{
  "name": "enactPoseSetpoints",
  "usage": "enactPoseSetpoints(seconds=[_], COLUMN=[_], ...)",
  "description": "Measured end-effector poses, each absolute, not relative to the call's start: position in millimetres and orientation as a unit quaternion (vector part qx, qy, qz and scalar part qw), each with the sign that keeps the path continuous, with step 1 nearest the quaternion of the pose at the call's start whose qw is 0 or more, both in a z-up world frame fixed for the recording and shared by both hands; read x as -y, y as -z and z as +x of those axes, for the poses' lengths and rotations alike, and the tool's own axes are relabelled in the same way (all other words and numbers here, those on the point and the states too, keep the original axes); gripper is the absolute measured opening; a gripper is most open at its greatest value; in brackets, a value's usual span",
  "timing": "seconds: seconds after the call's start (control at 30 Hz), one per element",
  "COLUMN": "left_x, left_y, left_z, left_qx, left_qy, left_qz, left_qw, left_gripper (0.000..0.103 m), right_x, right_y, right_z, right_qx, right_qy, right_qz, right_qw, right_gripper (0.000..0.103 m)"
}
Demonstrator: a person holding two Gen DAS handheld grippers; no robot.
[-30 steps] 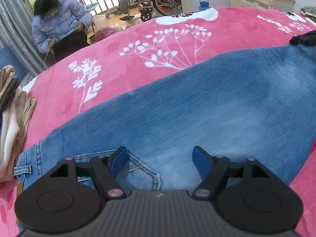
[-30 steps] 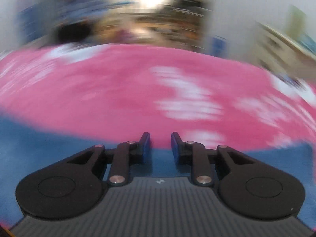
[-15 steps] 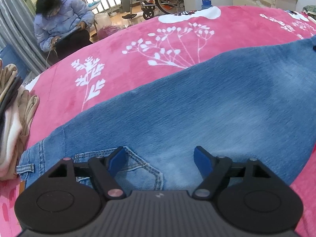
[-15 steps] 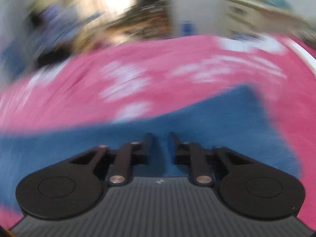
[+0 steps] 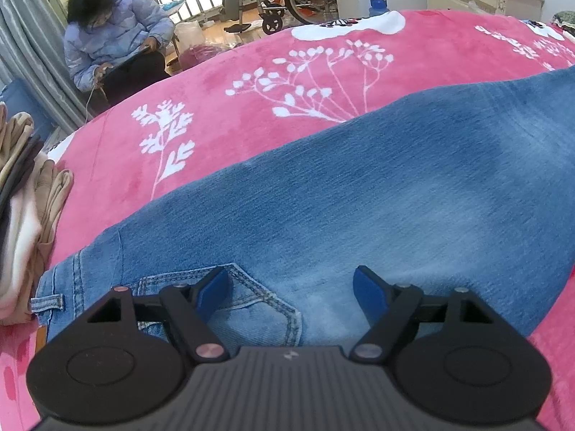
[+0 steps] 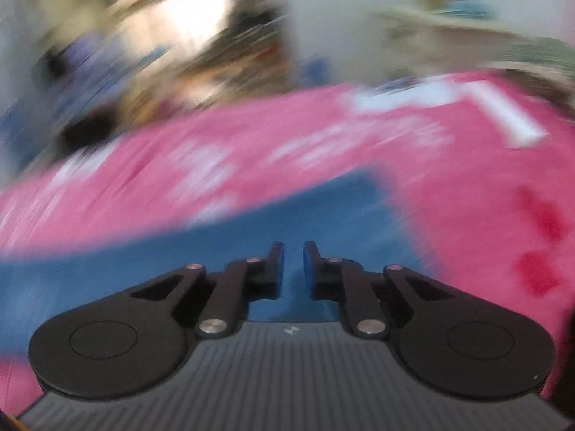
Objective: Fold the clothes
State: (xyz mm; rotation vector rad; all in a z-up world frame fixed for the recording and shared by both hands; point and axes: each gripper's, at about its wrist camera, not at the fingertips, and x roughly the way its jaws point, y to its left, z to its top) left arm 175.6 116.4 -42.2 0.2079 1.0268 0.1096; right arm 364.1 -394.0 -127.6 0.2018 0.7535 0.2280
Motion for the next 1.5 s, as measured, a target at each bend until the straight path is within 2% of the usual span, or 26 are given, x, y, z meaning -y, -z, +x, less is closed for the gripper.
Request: enactPoseSetpoints(seconds=[0.2, 0.3, 0.53, 0.8, 0.93, 1.07, 1.2, 1.3, 1.4, 1.5], left_x=[-121, -121, -125, -129, -133, -142, -143, -149, -161, -175], left_y=[42, 41, 26, -46, -74, -67, -32, -10, 7, 20], left_z=[174, 176, 174, 141, 108, 79, 73, 76, 78, 84], left_qx=[-0.489, -0.493, -0.506, -0.514, -0.483, -0.450, -0.429, -0.423, -0.422, -0.425], left_qy=[-0.054, -0.052, -0.065, -0.073, -0.088, -0.110, -0.114, -0.108, -0.098, -0.099], left_qz=[0.099, 0.098, 0.112, 0.211, 0.222, 0.167, 0.176, 0.183, 0.171, 0.145], left_qw=[0.865, 0.863, 0.853, 0.828, 0.843, 0.870, 0.878, 0.881, 0.885, 0.888], left_gripper=[0.079, 0.079, 0.078, 0.078, 0.078, 0.078, 0.078, 0.078, 0.078, 0.078], right_x=[461, 483, 384, 243, 211, 209, 190, 142, 82, 34], right_y=[155, 161, 105, 70, 36, -26, -72, -58, -15, 32], right_z=[349, 340, 316, 299, 282, 248, 219, 186, 146, 113], right_qx=[-0.391, -0.395, -0.349, -0.299, -0.260, -0.198, -0.171, -0.159, -0.133, -0.071], right_qy=[-0.011, 0.020, -0.175, -0.350, -0.379, -0.398, -0.474, -0.520, -0.562, -0.585], right_qz=[0.152, 0.168, 0.074, -0.072, -0.138, -0.217, -0.302, -0.385, -0.461, -0.534], right_qw=[0.908, 0.903, 0.918, 0.885, 0.877, 0.869, 0.809, 0.745, 0.674, 0.606], right_gripper=[0.013, 0.018, 0.019, 0.021, 0.021, 0.021, 0.031, 0.033, 0.033, 0.031])
